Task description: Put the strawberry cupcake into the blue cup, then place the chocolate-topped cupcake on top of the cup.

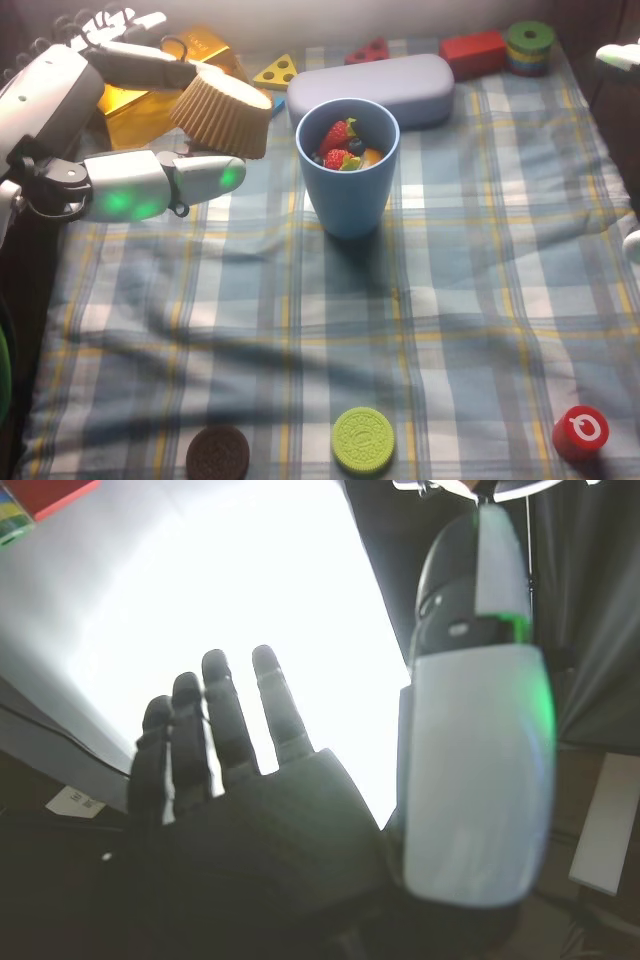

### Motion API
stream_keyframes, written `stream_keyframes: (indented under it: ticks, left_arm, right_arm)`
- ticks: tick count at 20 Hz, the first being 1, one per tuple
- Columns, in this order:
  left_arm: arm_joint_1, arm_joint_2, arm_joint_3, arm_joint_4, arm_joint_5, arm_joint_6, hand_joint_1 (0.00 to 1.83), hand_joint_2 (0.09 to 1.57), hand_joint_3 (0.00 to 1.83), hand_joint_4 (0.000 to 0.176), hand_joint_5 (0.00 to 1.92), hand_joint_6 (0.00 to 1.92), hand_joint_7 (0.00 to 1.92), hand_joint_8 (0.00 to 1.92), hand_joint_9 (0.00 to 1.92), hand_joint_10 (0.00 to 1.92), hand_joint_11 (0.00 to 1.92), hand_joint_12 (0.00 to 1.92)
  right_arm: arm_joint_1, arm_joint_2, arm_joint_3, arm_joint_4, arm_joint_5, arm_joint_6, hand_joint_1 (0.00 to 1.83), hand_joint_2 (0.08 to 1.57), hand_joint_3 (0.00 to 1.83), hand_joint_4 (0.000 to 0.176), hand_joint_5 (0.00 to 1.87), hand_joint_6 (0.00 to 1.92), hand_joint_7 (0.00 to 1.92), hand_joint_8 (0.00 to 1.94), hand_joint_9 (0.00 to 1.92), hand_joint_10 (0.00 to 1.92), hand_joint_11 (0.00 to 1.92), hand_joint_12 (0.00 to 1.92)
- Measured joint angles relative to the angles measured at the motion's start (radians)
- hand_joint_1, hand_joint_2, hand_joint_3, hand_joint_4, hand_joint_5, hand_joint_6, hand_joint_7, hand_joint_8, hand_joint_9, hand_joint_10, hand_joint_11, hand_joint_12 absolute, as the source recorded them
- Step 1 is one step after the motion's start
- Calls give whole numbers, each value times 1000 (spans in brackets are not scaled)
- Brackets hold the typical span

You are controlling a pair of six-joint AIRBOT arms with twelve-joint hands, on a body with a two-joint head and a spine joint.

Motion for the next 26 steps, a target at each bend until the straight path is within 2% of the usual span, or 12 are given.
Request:
stream_keyframes:
  ticks: [1, 2, 5, 7, 12, 14, 17, 19, 21, 23, 25, 26]
  left_arm:
    - [-9, -1, 0, 1, 0, -1, 1044, 993, 7, 158, 1155, 480, 249, 22, 60, 11, 0, 0]
    - [-17, -3, 3, 3, 0, 0, 1052, 1036, 5, 172, 1119, 700, 263, 5, 69, 3, 0, 0]
    - [-45, -40, 31, 3, -1, 0, 1012, 1112, 13, 176, 952, 1057, 286, 2, 111, 8, 0, 0]
    - [-63, -60, 35, 16, 14, -1, 1052, 947, 0, 176, 917, 148, 296, 3, 75, 1, 0, 0]
    - [-113, -117, 81, 37, 45, -2, 968, 1153, 14, 176, 873, 1134, 247, 16, 0, 0, 0, 0]
    - [-123, -137, 98, 56, 48, -35, 965, 1163, 2, 176, 861, 1153, 244, 7, 0, 0, 0, 0]
    - [-130, -159, 125, 84, 69, -119, 977, 1145, 0, 176, 910, 1080, 300, 11, 67, 13, 0, 0]
    - [-130, -165, 143, 87, 77, -148, 561, 1131, 0, 50, 925, 172, 310, 1, 140, 4, 0, 0]
    - [-134, -174, 151, 81, 84, -152, 563, 1070, 0, 86, 767, 12, 299, 0, 121, 0, 0, 0]
    - [-144, -196, 161, 86, 94, -152, 526, 1008, 0, 169, 950, 34, 282, 2, 69, 7, 0, 0]
    - [-155, -217, 174, 104, 119, -152, 629, 979, 0, 176, 1064, 25, 334, 7, 89, 1, 0, 0]
    - [-157, -225, 177, 109, 127, -153, 974, 1015, 8, 176, 1147, 518, 341, 24, 79, 7, 0, 0]
  right_arm:
    - [0, 0, 2, 0, 0, 0, 240, 893, 1, 61, 42, 1, 156, 3, 71, 1, 12, 12]
    - [0, 0, 2, 2, -2, 1, 244, 895, 2, 60, 35, 0, 153, 2, 63, 0, 2, 7]
    - [0, 0, 2, 0, -2, 2, 261, 896, 2, 39, 71, 10, 189, 12, 101, 14, 37, 23]
    - [0, 0, 2, 0, -2, 4, 247, 881, 0, 79, 53, 4, 178, 4, 74, 6, 18, 15]
    - [0, 0, 2, 0, -5, 4, 258, 894, 2, 65, 53, 0, 172, 0, 82, 5, 12, 16]
    - [0, 0, 2, -1, -5, 4, 282, 888, 0, 54, 79, 9, 199, 9, 110, 13, 44, 32]
    - [0, 0, 2, 0, -6, 5, 248, 860, 0, 102, 68, 4, 176, 5, 80, 6, 36, 33]
    - [0, 0, 2, 0, -6, 5, 246, 864, 0, 87, 70, 3, 161, 0, 64, 2, 3, 21]
    - [0, 0, 2, 0, -6, 5, 237, 869, 0, 80, 62, 0, 157, 2, 59, 3, 0, 0]
    - [0, 0, 2, -2, -5, 5, 244, 879, 4, 58, 80, 7, 188, 13, 89, 14, 0, 0]
    - [0, 0, 3, -2, -6, 5, 230, 866, 0, 83, 64, 0, 155, 1, 62, 1, 0, 0]
    - [0, 0, 4, -2, -6, 5, 220, 858, 0, 92, 59, 0, 150, 0, 60, 1, 0, 0]
